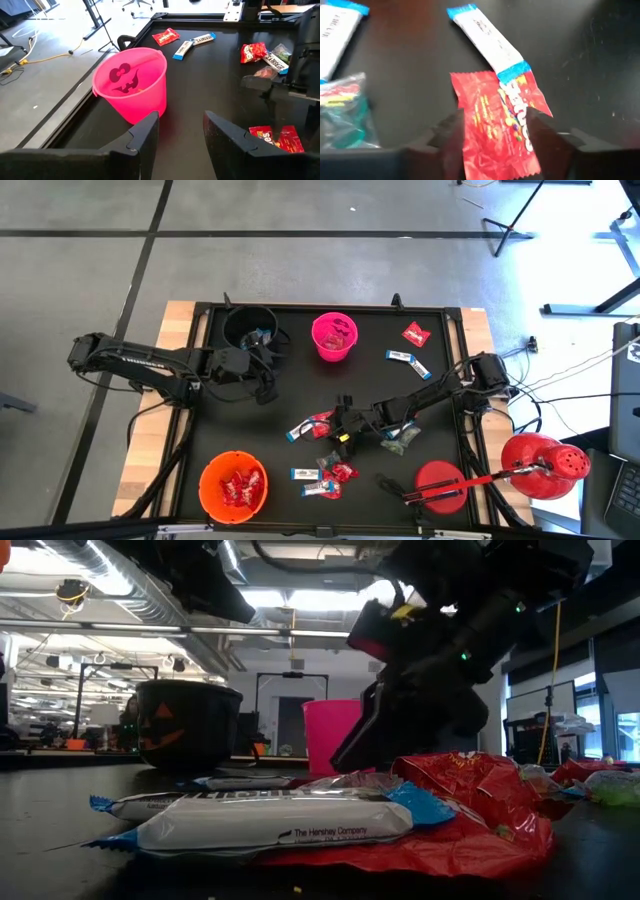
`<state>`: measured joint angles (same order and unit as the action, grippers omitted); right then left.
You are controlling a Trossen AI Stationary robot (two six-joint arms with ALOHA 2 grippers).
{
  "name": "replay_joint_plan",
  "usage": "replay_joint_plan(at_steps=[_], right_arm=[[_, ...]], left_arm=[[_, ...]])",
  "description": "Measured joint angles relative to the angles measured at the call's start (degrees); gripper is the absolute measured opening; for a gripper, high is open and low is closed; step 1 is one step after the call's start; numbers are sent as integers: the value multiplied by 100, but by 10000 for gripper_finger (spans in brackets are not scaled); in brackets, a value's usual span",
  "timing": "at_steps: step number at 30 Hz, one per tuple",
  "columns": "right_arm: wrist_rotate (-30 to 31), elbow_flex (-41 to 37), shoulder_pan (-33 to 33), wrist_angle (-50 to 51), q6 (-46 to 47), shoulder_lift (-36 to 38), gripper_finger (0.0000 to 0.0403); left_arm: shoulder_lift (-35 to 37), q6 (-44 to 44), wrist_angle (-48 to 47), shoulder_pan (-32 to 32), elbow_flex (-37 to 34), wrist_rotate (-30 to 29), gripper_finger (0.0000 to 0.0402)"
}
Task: Organize candy in baskets
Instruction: Put the red candy into the orange bucket
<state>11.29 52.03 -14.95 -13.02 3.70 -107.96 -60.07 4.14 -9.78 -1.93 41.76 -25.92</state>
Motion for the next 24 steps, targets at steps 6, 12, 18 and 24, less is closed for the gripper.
replay_joint_plan(at_steps=[6, 12, 18, 24], right_arm=[[-41, 9, 176, 113, 395, -169, 277], [-101, 22, 229, 162, 394, -224, 227], [-173, 20, 228, 193, 315, -224, 107], [-131, 0, 232, 328, 296, -95, 59]], left_arm=[[1, 24, -2, 0, 0, 4, 145], [0, 33, -16, -2, 0, 7, 145], [1, 46, -13, -2, 0, 7, 145], [1, 155, -14, -2, 0, 19, 145]])
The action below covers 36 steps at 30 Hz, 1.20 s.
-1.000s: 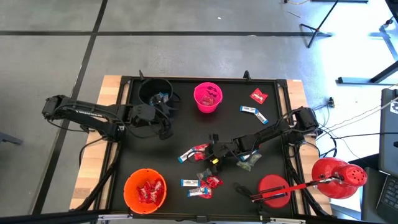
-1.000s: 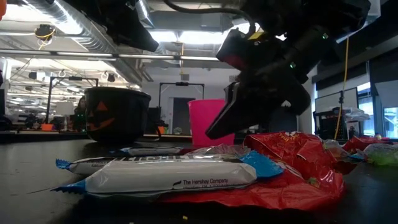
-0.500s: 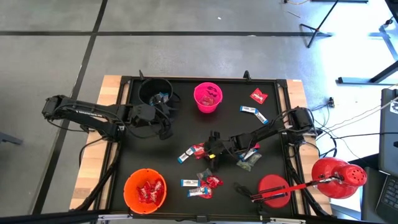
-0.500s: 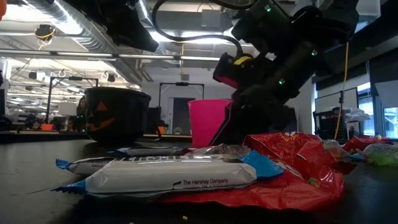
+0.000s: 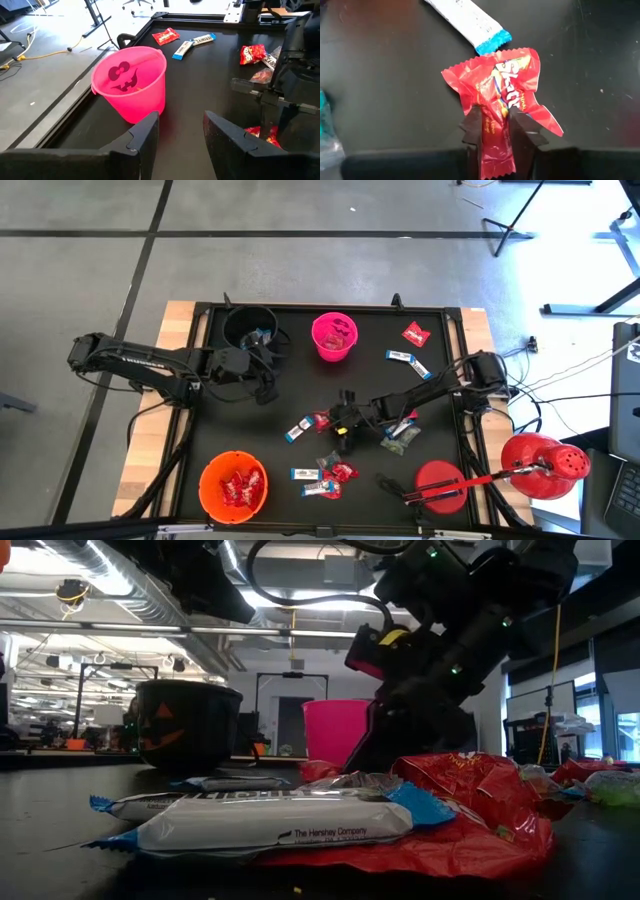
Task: Organize candy in baskets
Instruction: Put the red candy into the orange bucket
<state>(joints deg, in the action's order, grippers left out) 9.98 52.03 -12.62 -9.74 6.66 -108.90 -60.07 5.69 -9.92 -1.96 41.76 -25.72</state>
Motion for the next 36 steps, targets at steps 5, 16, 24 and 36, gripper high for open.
replay_joint_plan(at_steps=[5, 16, 24, 36], right_arm=[[298, -22, -7, 239, -223, 229, 65], [943, -15, -9, 229, -663, 869, 50], [1668, -9, -7, -127, -1024, 1132, 60], [2695, 0, -7, -888, -1502, 1132, 57]], left_arm=[[0, 24, 1, -2, 0, 168, 145], [-334, 31, 26, -265, 0, 295, 145], [-1119, 99, 624, -498, 0, 763, 145], [-1496, 1915, 1515, -484, 0, 414, 145]])
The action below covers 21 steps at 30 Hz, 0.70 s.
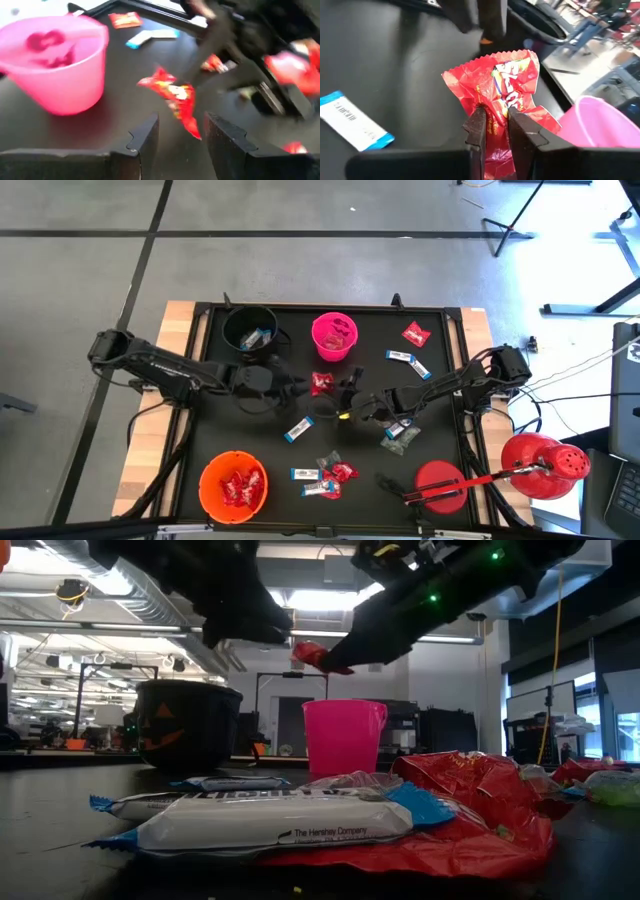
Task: Organize candy in baskets
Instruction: Put the red candy into the orange bucket
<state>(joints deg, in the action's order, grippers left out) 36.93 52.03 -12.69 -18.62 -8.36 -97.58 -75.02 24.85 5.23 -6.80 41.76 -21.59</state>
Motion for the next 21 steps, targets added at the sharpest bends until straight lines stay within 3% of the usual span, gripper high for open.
replay_joint_plan(at_steps=[5, 21], right_arm=[[107, 0, 0, -231, -120, 0, 53], [113, 25, -2, -893, -413, 0, 53]], left_arm=[[0, 466, 159, 109, 0, 9, 145], [-227, 504, 643, 184, 0, 5, 145]])
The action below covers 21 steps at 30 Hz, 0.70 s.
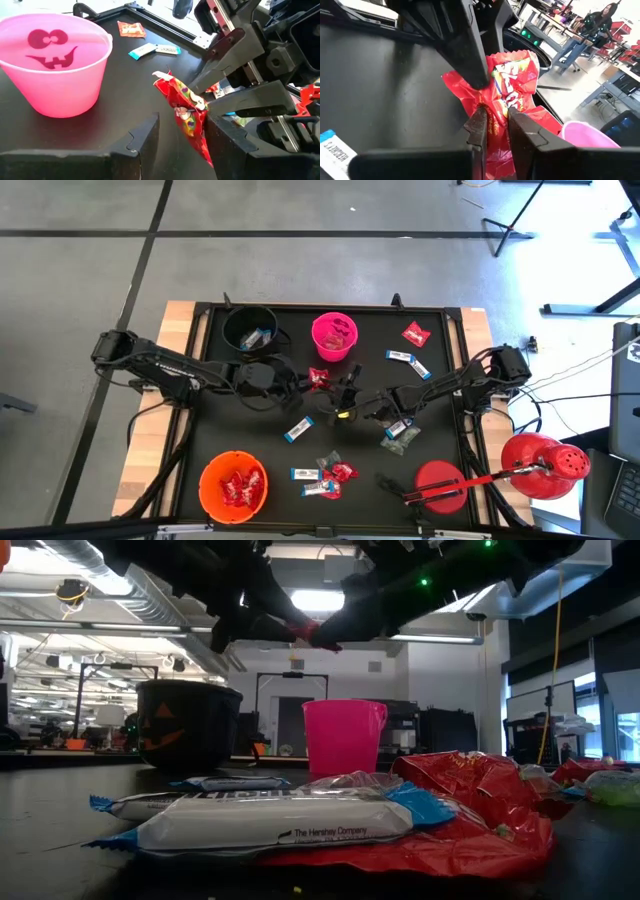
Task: Organize candy in baskets
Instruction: Put the red candy into the orange bucket
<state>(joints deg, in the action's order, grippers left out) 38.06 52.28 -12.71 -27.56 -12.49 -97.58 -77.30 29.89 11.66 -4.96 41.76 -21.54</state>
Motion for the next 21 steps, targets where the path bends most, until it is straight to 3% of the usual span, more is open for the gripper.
replay_joint_plan(at_steps=[11, 16, 21], right_arm=[[17, 163, 4, 105, -145, 0, 56], [11, 167, 4, 144, -163, 0, 60], [-18, 173, -3, 166, -328, 0, 106]], left_arm=[[-81, -341, 128, 75, 0, 3, 136], [-81, -517, 133, 67, 0, 17, 93], [-65, -753, 49, 1, 0, 4, 29]])
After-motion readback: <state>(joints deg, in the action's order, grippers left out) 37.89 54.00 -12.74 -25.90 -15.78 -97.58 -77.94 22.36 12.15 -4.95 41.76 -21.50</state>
